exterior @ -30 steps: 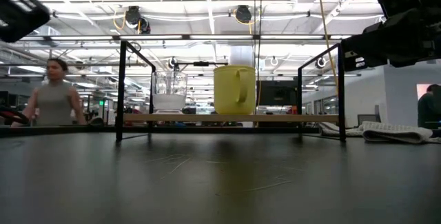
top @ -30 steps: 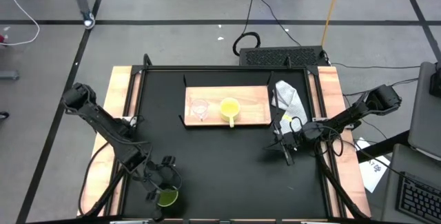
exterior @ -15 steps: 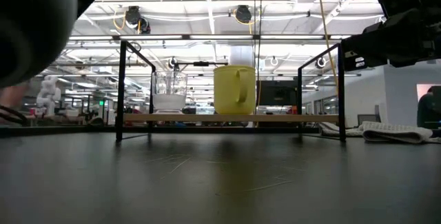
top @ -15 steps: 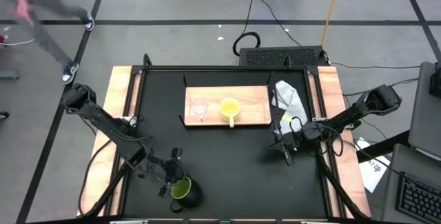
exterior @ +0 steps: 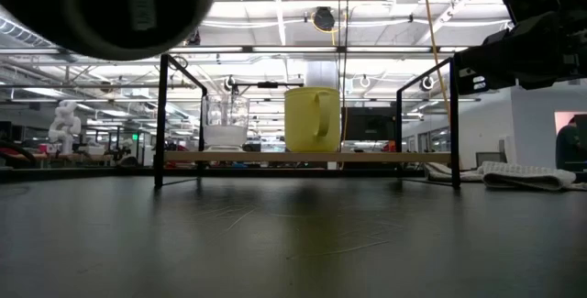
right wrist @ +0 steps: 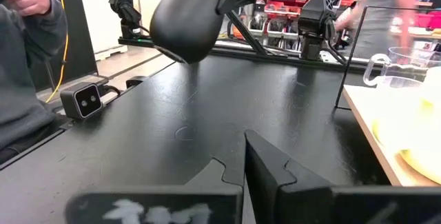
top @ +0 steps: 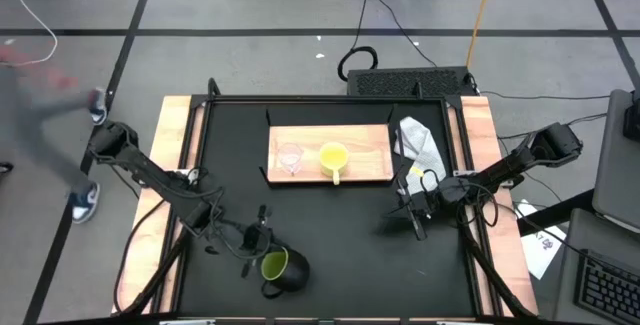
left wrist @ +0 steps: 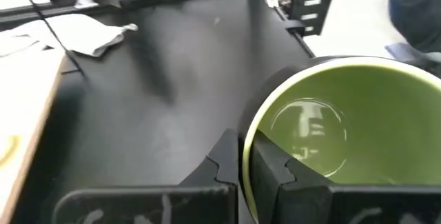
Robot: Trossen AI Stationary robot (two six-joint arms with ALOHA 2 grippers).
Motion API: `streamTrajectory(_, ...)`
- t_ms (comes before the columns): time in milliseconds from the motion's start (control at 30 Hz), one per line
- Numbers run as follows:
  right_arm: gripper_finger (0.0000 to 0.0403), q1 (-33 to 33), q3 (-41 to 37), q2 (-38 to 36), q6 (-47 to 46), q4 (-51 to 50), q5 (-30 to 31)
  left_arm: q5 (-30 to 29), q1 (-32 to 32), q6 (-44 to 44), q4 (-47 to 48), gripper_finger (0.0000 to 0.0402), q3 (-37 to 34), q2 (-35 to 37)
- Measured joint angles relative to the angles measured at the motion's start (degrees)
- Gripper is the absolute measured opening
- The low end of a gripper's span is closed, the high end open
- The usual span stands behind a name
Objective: Stack small to large cups/mugs on shelf
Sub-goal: Put the black mug on the shelf
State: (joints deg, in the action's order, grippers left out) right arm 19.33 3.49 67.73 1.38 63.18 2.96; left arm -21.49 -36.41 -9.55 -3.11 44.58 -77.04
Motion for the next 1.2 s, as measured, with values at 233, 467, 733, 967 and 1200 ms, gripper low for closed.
streamTrajectory(233, 0.0, 0.0, 0.0, 0.0, -0.2, 0.0, 0.0, -2.7, 1.7, 3.3, 0.7, 0.0012, 0.0, 4.0)
streamTrajectory(467, 0.0, 0.0, 0.0, 0.0, 0.2, 0.0, 0.0, -4.3, 4.2, 6.7, 1.3, 0.0012, 0.0, 8.4)
streamTrajectory(733, 0.0, 0.0, 0.0, 0.0, 0.4, 0.0, 0.0, -4.2, 9.0, 7.5, 4.2, 0.0012, 0.0, 12.5)
streamTrajectory(967, 0.0, 0.0, 0.0, 0.0, 0.7, 0.0, 0.0, 0.8, 11.6, 5.1, 5.1, 0.0012, 0.0, 12.0)
streamTrajectory(1200, 0.0, 0.0, 0.0, 0.0, 1.0, 0.0, 0.0, 2.6, 13.8, 3.5, 6.7, 0.0012, 0.0, 11.7)
